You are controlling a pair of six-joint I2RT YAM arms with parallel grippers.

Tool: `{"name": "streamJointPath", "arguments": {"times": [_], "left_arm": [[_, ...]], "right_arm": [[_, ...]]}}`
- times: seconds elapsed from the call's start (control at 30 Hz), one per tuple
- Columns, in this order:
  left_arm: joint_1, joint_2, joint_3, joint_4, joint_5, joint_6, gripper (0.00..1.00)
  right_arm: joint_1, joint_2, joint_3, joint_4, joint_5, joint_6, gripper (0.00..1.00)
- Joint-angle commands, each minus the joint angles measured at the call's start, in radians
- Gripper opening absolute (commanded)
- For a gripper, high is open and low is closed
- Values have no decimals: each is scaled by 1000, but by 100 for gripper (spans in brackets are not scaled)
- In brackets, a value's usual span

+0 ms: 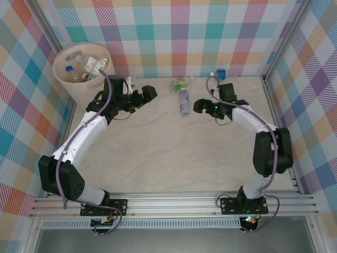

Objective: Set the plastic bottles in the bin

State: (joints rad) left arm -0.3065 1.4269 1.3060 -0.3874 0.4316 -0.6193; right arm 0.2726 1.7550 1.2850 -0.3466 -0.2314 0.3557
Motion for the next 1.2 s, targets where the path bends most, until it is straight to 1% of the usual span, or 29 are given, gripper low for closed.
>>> {"name": "streamJointPath", "arguments": {"times": [0.0, 0.13, 0.27, 0.43, 0.63, 0.77, 0.87, 0.93, 1.0, 1.07, 1.17], "left_arm": [[-3, -75, -64, 49, -69, -35, 100], [-3, -105, -125, 46, -92, -43, 100], [-3, -123, -158, 27, -125, -37, 100], [-3, -130, -183, 22, -148, -37, 100], [-3, -116, -186, 15, -151, -31, 100], [-3, -108, -193, 14, -154, -30, 100], [-3, -101, -192, 16, -150, -29, 100], [-3, -94, -191, 17, -145, -30, 100], [-3, -91, -191, 18, -138, -31, 100], [-3, -89, -192, 22, -131, -32, 100], [-3, -92, -204, 37, -118, -35, 100]], "right_arm": [[37, 67, 87, -52, 18, -35, 100], [75, 162, 179, -86, 30, -59, 99], [108, 249, 281, -143, 78, -71, 98], [140, 371, 422, -227, 189, -58, 93], [168, 485, 561, -285, 252, -39, 87], [180, 548, 634, -318, 267, -43, 84], [186, 578, 655, -321, 311, -37, 78], [187, 585, 658, -308, 336, -40, 73], [186, 585, 665, -305, 335, -53, 69], [187, 561, 647, -293, 324, -69, 64], [194, 466, 533, -204, 319, -111, 56]]}}
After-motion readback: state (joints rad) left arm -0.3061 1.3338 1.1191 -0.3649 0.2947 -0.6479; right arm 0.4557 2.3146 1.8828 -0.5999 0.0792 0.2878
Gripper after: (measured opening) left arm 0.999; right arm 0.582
